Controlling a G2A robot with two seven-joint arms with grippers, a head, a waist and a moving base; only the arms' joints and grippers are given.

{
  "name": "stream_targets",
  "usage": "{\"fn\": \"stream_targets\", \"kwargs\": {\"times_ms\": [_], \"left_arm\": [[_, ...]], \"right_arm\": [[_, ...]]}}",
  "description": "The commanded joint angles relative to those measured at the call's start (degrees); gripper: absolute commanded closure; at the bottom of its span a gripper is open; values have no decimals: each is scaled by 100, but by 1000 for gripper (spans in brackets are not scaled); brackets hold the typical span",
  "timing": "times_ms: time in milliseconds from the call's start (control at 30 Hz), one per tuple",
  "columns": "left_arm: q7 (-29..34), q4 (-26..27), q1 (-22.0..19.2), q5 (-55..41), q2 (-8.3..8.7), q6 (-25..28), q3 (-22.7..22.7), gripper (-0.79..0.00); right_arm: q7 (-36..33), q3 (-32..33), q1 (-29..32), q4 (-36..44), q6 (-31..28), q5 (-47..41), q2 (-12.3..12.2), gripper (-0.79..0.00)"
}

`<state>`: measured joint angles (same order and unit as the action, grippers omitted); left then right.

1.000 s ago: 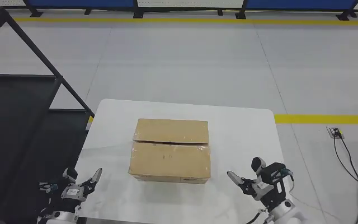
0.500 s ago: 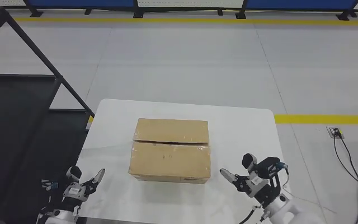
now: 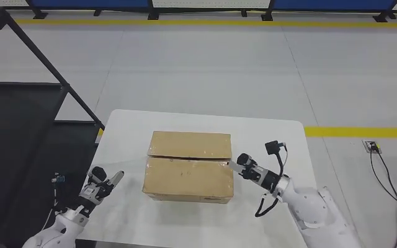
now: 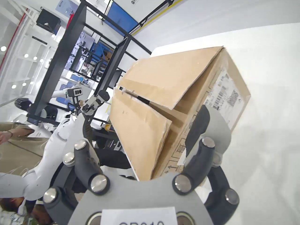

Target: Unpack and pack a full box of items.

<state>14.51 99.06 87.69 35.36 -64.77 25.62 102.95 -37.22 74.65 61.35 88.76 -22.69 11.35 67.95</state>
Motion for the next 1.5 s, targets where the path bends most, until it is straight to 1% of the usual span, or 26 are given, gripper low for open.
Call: {"fn": "stream_targets", "kwargs": {"times_ms": [0, 133, 233, 400, 467, 533, 600, 700, 833, 967, 1067, 1133, 1167, 1233, 1300, 1367, 1467], "left_arm": [[-6, 6, 1, -22, 1, -16, -4, -785], [8, 6, -6, -33, 4, -36, -42, -785], [33, 31, 1, -32, 7, -35, -78, -785], [24, 128, 29, -39, 9, -46, -114, -785], [18, 173, 43, -32, 10, -45, -132, -785], [24, 210, 53, -43, 11, -19, -160, -785], [15, 260, 68, -10, 12, 21, -201, -785], [116, 306, 112, 9, 25, 285, -255, -785], [253, 320, 181, 311, 67, 880, -275, -785], [599, 190, 205, 743, 130, 1481, -278, -785], [817, 30, 183, 988, 174, 1841, -314, -785], [900, -73, 135, 1200, 196, 1943, -342, -785], [936, -127, 106, 1302, 205, 1992, -378, -785], [1006, -286, 16, 1401, 217, 2043, -477, -785], [1024, -443, -136, 1390, 217, 1911, -582, -785], [1079, -553, -242, 1331, 221, 1916, -688, -785], [1139, -619, -325, 1276, 231, 1905, -733, -785]], "right_arm": [[-356, -80, -172, -192, -151, -286, 2, -785], [-867, -110, -377, -463, -468, -958, -6, -785], [-1260, -34, -395, -501, -814, -1661, -30, -785], [-2328, 205, -258, -280, -1317, -2784, -132, -785], [-2812, 270, -154, -104, -1459, -3036, -183, -785], [-3014, 318, -46, 135, -1424, -3043, -236, -785], [-3059, 307, 107, 395, -1379, -2940, -293, -785], [-3106, 212, 287, 750, -1332, -2668, -398, -785], [-3095, 6, 458, 1003, -1343, -2269, -561, -785], [-3036, -239, 510, 1028, -1402, -1826, -723, -785], [-3062, -432, 425, 878, -1376, -1682, -809, -785], [-3066, -507, 323, 675, -1313, -1844, -827, -785], [-2960, -512, 248, 573, -1172, -2042, -817, -785], [-2584, -554, 102, 424, -731, -2669, -773, -785], [-2110, -567, -70, 228, -86, -3280, -723, -785], [-2110, -567, -70, 228, -86, -3280, -723, -785], [-2110, -567, -70, 228, -86, -3280, -723, -785]]}}
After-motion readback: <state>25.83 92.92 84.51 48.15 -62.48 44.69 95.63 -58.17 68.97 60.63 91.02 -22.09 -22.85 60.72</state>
